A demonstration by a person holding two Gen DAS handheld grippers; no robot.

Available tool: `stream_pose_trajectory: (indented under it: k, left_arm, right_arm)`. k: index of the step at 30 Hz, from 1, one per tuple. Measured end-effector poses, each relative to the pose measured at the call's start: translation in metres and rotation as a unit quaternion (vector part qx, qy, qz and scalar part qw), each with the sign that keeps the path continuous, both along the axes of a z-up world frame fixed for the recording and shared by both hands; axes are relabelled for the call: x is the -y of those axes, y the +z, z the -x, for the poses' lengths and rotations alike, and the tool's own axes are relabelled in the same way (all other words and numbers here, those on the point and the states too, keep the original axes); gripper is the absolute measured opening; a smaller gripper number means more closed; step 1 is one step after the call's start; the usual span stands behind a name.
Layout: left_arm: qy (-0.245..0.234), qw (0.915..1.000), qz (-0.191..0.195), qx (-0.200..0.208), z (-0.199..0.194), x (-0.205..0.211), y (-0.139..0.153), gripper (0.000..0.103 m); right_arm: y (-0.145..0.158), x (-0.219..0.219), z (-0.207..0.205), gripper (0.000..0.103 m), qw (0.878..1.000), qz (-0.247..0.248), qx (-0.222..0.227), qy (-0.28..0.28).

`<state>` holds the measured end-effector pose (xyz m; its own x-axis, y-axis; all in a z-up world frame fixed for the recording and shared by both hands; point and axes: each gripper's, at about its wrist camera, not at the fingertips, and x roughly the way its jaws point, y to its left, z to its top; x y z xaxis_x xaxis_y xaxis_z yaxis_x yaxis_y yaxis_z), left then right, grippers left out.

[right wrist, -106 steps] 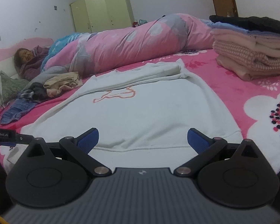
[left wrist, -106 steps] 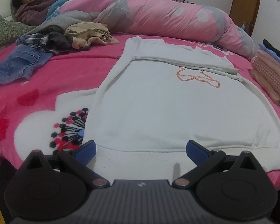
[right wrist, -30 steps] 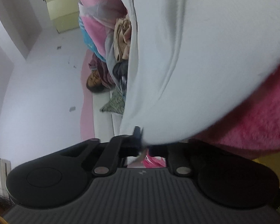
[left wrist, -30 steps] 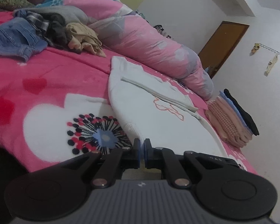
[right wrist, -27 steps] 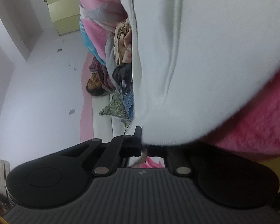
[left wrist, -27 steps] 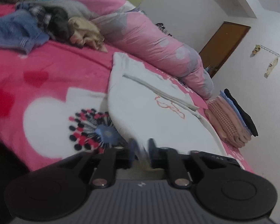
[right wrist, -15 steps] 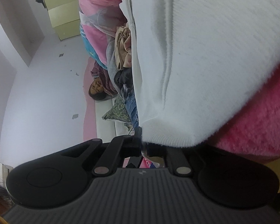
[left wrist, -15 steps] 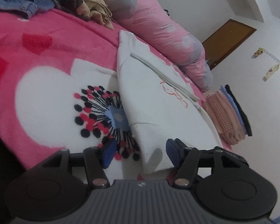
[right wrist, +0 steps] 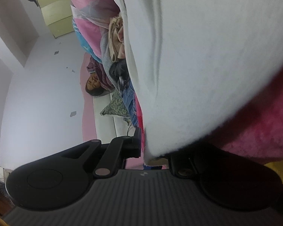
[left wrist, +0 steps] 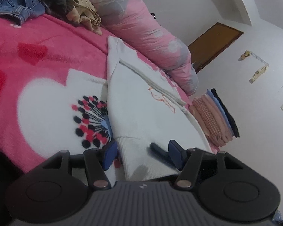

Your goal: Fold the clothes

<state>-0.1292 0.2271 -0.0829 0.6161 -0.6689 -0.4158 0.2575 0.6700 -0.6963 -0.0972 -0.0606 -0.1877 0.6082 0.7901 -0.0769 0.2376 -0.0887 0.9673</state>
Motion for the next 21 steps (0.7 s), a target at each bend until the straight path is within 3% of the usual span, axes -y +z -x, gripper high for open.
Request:
stream_pose_trajectory:
  k: [11, 14, 21]
  left_arm:
    - [0.014, 0.9969, 0.065, -0.041, -0.026, -0.008, -0.006, 0.067]
    - [0.006, 0.9942, 0.094, -0.052, -0.037, -0.006, -0.007, 0.067]
    - [-0.02, 0.9905, 0.112, -0.077, -0.057, 0.006, -0.015, 0.067]
  right_arm:
    - [0.007, 0.002, -0.006, 0.004, 0.999, -0.034, 0.031, -0.004]
    - [0.009, 0.004, -0.01, 0.004, 0.998, -0.048, 0.038, -0.003]
    - [0.012, 0.008, -0.016, 0.004, 0.997, -0.06, 0.047, 0.0]
